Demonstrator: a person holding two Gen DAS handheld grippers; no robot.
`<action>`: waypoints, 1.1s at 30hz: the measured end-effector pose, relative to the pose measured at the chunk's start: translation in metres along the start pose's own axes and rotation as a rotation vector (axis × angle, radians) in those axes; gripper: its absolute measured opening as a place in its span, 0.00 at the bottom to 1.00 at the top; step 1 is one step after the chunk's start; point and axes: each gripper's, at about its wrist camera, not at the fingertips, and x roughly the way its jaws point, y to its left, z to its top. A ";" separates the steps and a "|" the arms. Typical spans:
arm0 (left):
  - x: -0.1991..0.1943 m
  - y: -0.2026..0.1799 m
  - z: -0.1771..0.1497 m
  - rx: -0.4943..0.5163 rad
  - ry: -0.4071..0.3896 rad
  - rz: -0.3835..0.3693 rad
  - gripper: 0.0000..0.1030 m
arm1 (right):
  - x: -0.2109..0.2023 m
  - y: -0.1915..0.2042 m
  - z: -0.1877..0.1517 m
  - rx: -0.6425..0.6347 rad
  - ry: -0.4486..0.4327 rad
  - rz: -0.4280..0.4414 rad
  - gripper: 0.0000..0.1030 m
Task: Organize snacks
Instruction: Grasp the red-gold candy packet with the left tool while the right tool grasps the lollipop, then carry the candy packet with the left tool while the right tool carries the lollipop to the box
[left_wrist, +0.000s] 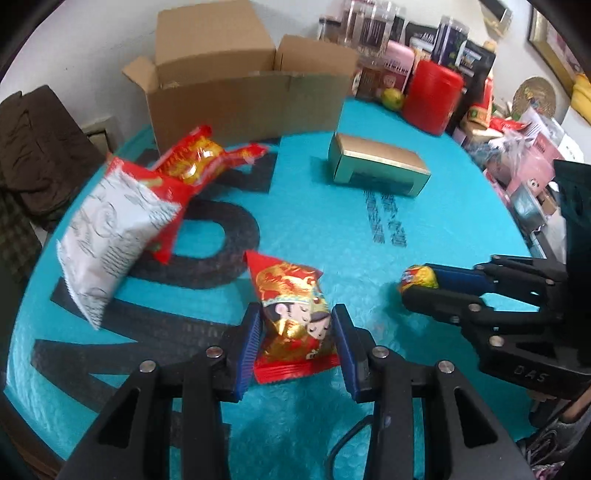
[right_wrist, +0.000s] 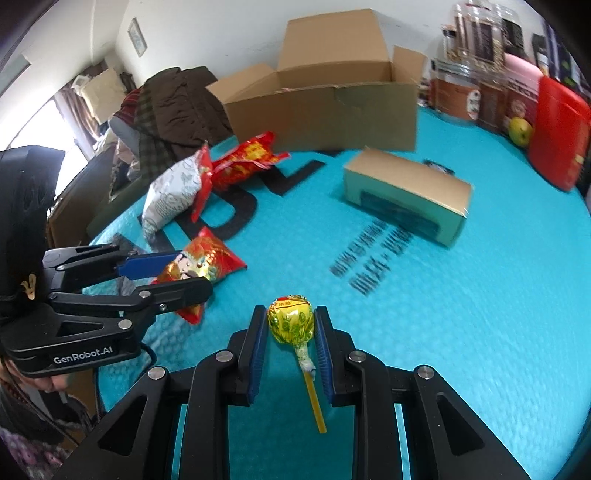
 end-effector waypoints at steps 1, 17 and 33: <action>0.004 0.000 0.000 -0.010 0.012 -0.001 0.37 | -0.001 -0.002 -0.003 0.006 0.005 -0.003 0.24; 0.016 -0.010 0.012 0.039 -0.027 0.091 0.46 | 0.003 0.000 -0.006 -0.037 0.012 -0.049 0.39; 0.007 -0.017 -0.002 -0.037 -0.065 0.118 0.38 | -0.009 -0.002 -0.023 -0.054 -0.033 -0.100 0.24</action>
